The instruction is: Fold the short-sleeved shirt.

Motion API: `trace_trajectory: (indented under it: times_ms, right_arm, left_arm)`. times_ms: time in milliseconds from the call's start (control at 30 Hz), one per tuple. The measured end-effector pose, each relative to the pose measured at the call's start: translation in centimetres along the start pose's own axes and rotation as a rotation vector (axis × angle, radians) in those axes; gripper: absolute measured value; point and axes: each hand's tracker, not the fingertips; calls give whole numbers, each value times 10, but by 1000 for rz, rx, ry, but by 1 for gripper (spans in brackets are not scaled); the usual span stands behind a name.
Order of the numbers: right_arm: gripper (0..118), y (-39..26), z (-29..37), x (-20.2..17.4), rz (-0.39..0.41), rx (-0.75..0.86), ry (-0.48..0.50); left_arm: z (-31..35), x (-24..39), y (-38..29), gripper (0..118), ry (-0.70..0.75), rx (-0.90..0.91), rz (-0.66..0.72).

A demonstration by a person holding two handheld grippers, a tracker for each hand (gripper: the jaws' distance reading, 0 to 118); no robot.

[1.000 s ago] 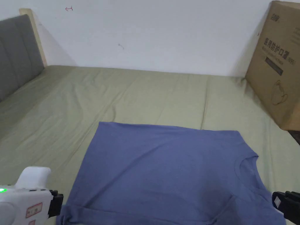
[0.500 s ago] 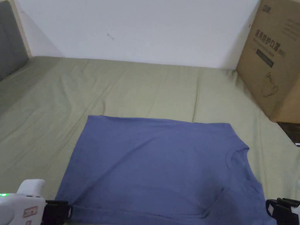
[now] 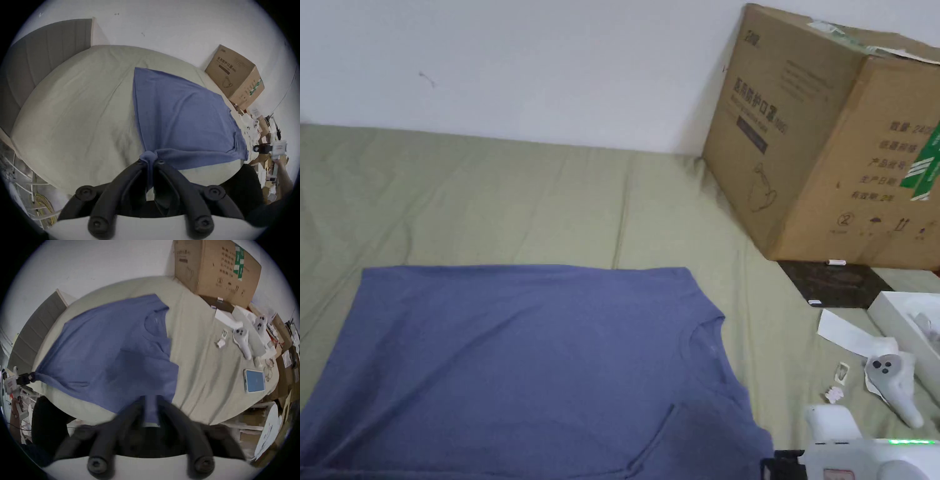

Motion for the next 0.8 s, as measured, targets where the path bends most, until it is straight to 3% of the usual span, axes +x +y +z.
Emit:
trace_trajectory:
  times_ms: [67, 100, 233, 267, 333, 400, 433, 467, 500, 667, 800]
  right_arm:
    - [95, -4, -22, 8, -19, -98, -3]
    - [111, -6, -29, 11, -29, -121, 24]
    - [111, -11, -51, 13, -22, -187, -7]
    - [108, -12, -55, 11, 10, -214, -10]
    - [79, -16, -55, 3, 78, -236, -23]
    - [64, -17, -49, -3, 142, -211, -63]
    - [42, -17, -43, -4, 136, -213, -35]
    - [3, -16, -40, -4, 136, -206, 13]
    - [1, -14, -37, -3, 101, -202, 82]
    - [1, -10, -9, 0, 104, -168, 57]
    - [1, 2, 23, 6, 38, -95, 104]
  left_arm:
    - [5, 7, 0, 7, 15, 11, -23]
    - [7, 10, 0, 7, 26, 16, -27]
    - [12, 16, 1, 7, 50, 21, -26]
    - [10, 15, 2, 7, 53, 22, -28]
    - [8, 18, 2, 7, 67, 11, -36]
    - [4, 18, 1, 7, 78, -1, -50]
    - [2, 18, 0, 6, 84, -6, -55]
    - [1, 18, -1, 6, 90, -6, -58]
    - [1, 18, -1, 6, 96, -7, -57]
    - [2, 12, -1, 6, 90, -3, -37]
    - [7, 11, 3, 6, 89, 7, -50]
